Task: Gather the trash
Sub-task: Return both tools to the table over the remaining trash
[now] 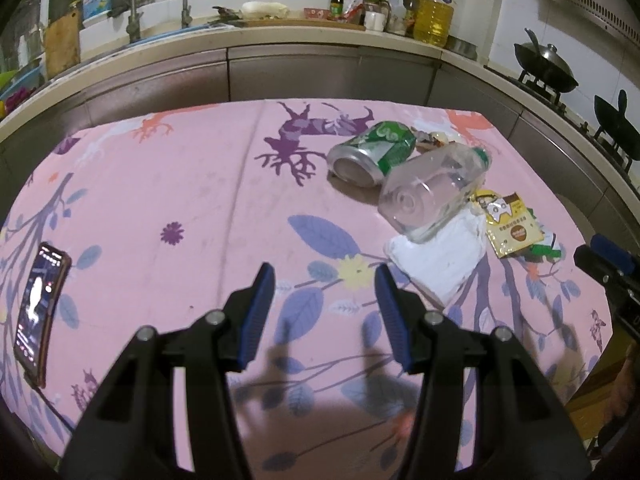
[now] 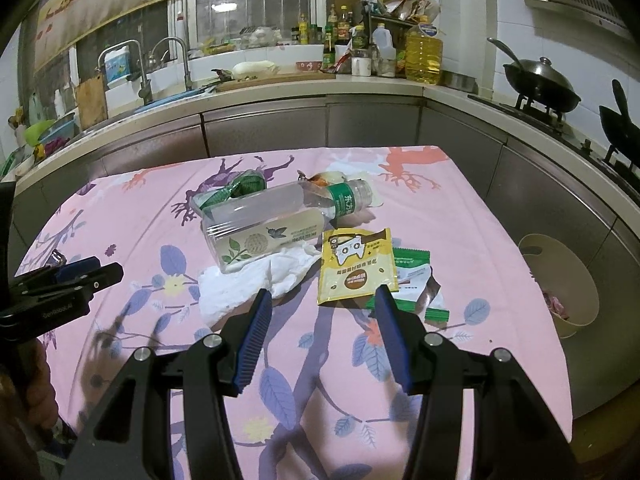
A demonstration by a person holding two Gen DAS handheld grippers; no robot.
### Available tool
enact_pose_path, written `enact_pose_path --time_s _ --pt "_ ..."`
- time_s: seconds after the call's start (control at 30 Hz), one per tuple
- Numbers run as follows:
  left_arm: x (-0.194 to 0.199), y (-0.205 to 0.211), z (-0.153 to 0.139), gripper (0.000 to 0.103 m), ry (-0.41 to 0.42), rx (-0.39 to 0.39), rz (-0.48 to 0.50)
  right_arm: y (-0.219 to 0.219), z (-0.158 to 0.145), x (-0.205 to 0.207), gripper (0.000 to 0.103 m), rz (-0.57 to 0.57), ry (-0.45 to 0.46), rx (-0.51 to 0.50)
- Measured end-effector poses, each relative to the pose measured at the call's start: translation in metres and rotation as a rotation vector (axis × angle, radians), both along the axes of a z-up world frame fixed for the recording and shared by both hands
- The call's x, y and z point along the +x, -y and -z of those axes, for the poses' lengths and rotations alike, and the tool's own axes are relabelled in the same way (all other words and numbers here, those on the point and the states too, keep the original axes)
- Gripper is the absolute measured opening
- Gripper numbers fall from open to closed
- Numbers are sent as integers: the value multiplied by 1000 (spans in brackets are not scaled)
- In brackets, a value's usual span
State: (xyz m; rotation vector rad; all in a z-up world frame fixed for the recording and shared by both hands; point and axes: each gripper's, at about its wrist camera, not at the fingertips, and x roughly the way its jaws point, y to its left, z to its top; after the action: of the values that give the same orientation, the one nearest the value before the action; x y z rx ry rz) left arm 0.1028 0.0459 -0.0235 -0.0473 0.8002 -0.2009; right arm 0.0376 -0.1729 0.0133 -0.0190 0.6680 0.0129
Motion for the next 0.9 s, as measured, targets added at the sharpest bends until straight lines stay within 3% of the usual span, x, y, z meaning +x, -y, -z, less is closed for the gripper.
enact_pose_path --time_s 0.9 --pt "1 7 5 50 -19 26 15 0 9 1 51 -9 -13 9"
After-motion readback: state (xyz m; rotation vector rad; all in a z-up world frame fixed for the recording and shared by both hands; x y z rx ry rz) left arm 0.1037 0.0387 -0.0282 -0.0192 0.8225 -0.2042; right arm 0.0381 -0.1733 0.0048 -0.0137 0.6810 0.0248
